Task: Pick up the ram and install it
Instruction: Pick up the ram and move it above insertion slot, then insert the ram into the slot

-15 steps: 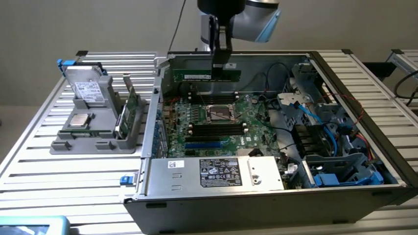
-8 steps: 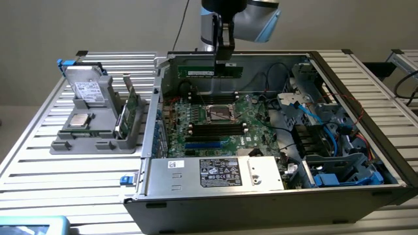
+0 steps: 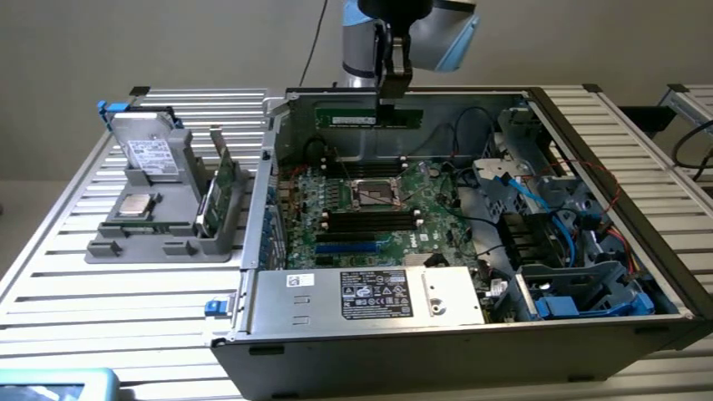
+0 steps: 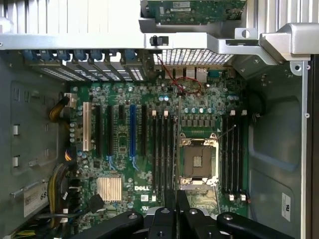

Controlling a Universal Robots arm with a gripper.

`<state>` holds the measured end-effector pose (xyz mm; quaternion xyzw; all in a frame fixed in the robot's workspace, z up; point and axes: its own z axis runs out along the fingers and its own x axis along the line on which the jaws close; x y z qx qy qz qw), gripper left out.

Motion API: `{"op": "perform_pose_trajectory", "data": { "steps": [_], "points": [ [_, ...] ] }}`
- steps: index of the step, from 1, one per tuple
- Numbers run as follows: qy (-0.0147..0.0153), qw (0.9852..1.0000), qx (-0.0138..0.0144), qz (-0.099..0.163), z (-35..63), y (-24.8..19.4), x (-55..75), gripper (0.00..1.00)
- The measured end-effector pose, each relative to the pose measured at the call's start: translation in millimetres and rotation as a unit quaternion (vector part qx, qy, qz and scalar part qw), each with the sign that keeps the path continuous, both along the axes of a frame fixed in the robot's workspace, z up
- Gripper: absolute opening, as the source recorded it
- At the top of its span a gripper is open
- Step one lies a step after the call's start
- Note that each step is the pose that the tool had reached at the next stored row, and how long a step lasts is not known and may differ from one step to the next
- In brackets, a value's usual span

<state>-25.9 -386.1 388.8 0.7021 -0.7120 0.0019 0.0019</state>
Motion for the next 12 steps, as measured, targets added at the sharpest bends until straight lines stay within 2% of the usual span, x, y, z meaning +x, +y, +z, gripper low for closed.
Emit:
{"op": "perform_pose_trajectory", "data": {
  "steps": [5,12],
  "points": [
    [-0.0001,1.0000,0.0001,0.002,-2.5,2.6,0.8,0.13],
    [-0.0001,1.0000,0.0000,0.002,-13.6,3.8,1.3,0.13]
  ]
}}
